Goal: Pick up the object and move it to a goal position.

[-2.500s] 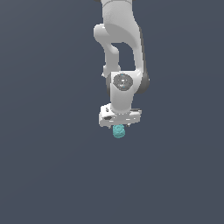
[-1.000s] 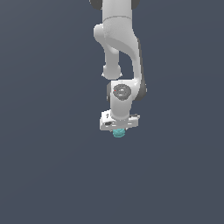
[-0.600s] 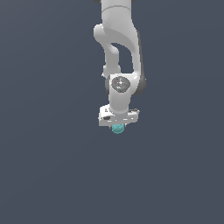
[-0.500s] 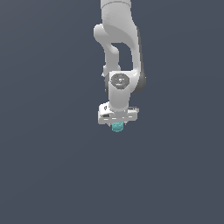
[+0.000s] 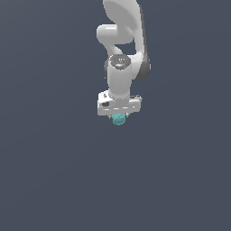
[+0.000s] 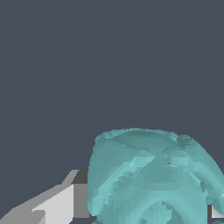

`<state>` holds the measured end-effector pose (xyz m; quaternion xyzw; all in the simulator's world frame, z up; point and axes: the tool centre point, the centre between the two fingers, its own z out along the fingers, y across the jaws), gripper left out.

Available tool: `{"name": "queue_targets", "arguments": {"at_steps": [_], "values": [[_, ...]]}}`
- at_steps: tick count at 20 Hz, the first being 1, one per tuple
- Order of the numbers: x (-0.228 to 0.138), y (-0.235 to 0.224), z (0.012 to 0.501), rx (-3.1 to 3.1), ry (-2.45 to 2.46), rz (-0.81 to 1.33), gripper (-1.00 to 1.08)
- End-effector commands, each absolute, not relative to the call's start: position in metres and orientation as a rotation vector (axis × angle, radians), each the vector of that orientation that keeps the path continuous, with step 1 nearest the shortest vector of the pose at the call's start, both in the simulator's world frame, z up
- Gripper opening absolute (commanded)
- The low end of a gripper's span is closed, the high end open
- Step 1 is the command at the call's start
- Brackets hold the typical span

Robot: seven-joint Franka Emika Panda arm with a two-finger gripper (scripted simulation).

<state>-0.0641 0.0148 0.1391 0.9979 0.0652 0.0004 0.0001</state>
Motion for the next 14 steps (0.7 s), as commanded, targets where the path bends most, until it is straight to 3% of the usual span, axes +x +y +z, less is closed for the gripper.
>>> {"name": "queue_targets", "arguments": {"at_steps": [1, 14], "values": [[-0.07, 0.012, 0.151, 3.135, 0.205, 0.0, -1.0], [-0.077, 0.008, 0.17, 3.135, 0.206, 0.0, -1.0]]}}
